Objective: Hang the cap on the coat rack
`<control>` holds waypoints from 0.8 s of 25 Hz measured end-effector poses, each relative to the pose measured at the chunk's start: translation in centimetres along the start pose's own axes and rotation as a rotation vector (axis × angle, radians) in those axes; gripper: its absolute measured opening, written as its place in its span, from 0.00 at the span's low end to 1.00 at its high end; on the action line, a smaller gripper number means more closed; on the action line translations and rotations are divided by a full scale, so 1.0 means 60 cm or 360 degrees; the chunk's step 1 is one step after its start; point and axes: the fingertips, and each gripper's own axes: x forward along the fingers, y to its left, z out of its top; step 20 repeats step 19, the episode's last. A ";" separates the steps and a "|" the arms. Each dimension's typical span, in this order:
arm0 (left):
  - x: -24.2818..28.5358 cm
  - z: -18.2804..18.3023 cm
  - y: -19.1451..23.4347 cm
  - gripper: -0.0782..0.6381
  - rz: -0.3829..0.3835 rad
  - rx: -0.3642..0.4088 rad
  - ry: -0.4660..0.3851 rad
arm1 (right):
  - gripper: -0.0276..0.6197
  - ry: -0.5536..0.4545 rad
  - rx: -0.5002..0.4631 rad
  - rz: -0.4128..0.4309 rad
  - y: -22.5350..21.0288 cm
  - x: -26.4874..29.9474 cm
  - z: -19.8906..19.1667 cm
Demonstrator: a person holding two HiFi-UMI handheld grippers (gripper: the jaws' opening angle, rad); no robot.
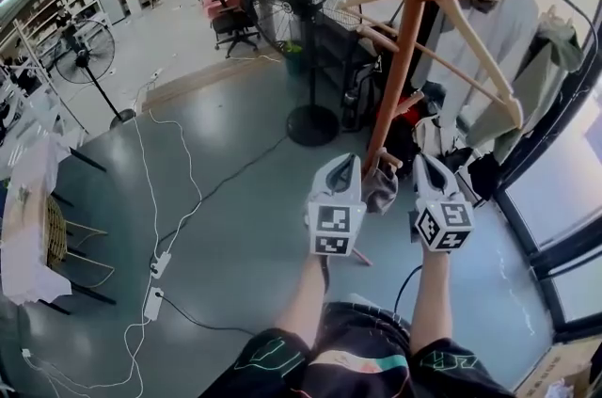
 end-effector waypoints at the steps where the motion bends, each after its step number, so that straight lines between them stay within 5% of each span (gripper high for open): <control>1: 0.000 0.003 0.000 0.12 0.0010 0.0006 -0.0007 | 0.05 -0.0011 0.0000 0.0002 -0.001 -0.001 0.005; 20: -0.011 -0.018 -0.014 0.12 0.0039 -0.0056 0.0025 | 0.05 0.0005 -0.0011 0.0037 -0.010 -0.014 -0.011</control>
